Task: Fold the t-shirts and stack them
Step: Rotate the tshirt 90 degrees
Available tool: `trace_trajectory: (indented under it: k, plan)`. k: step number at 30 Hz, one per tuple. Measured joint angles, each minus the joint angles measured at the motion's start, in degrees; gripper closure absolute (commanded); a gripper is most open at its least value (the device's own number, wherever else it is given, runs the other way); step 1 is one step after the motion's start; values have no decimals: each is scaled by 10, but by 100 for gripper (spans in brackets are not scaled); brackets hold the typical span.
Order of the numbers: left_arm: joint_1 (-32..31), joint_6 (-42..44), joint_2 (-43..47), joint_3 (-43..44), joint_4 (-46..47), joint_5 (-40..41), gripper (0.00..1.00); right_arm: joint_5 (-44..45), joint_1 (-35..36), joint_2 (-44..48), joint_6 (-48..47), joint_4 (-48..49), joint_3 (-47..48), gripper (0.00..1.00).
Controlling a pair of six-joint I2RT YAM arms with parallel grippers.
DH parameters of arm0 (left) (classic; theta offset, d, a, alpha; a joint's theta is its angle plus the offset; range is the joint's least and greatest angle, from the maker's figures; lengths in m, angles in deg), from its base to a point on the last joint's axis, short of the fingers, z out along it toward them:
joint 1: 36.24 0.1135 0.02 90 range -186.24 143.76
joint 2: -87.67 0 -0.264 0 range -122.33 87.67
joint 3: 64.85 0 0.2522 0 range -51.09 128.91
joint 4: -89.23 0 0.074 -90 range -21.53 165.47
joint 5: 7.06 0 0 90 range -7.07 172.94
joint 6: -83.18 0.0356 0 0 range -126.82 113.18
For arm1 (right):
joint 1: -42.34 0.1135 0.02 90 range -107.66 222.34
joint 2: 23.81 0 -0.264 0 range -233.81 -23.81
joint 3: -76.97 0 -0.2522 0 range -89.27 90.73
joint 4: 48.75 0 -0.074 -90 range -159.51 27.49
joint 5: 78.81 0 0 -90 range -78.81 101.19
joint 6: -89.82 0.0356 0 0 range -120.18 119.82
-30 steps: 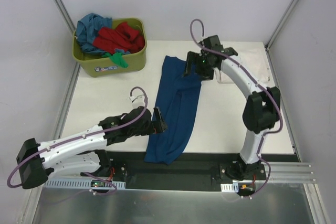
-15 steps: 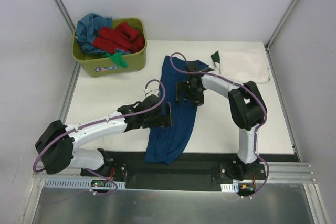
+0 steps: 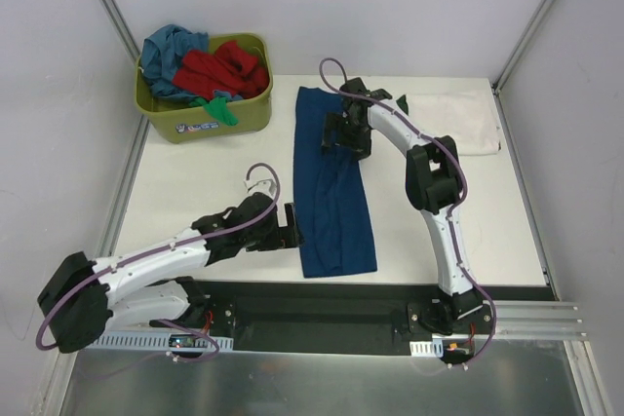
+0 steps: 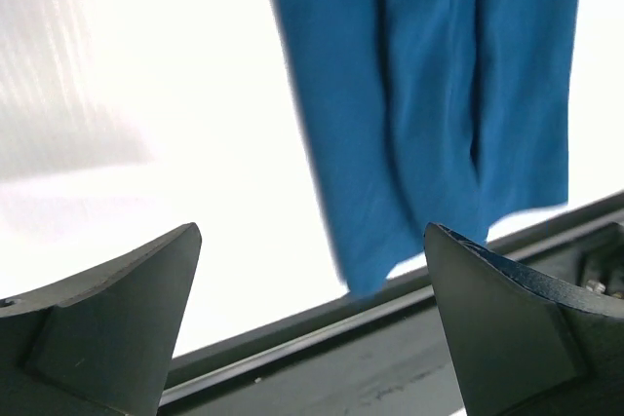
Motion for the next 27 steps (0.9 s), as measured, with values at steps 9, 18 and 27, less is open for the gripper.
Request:
trace_trajectory:
  k: [9,18,27]
  plan:
    - [0,-40,166,-92,-10,0,1,75,65,178,-75,49,-177,3]
    - [4,-92,266,-122,-113,16,1,193,281,402,-21,52,-380,3]
    - [4,-121,276,-140,-148,15,1,284,348,261,46,6,-375,3]
